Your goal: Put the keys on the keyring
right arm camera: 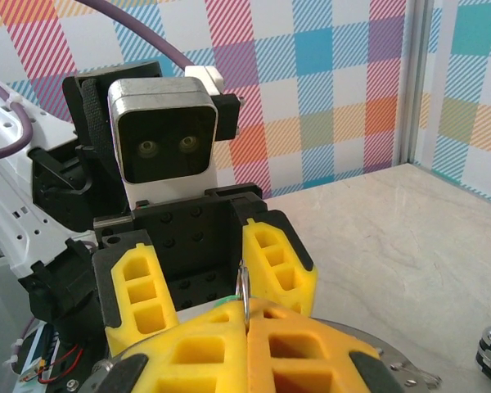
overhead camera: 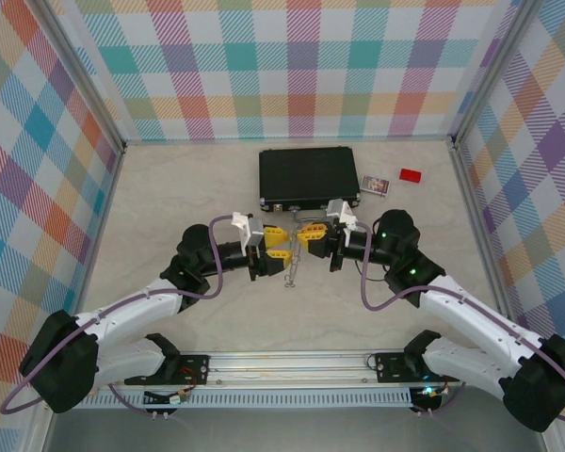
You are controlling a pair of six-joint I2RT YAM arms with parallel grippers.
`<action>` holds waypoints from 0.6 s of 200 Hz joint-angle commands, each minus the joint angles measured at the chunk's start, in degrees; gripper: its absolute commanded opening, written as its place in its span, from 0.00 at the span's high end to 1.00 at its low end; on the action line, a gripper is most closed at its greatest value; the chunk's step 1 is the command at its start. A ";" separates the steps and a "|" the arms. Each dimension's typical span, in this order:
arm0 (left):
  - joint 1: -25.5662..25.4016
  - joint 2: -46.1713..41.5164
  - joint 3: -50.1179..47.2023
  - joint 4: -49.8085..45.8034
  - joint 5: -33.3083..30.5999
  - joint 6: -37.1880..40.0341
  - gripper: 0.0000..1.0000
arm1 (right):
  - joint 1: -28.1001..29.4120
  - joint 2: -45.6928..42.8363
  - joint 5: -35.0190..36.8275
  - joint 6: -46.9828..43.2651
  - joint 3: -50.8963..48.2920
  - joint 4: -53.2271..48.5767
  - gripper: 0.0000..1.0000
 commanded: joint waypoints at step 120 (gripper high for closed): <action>-1.49 -1.43 2.81 -1.43 -0.85 3.14 0.85 | -0.25 0.10 -3.16 3.36 -0.06 4.75 1.00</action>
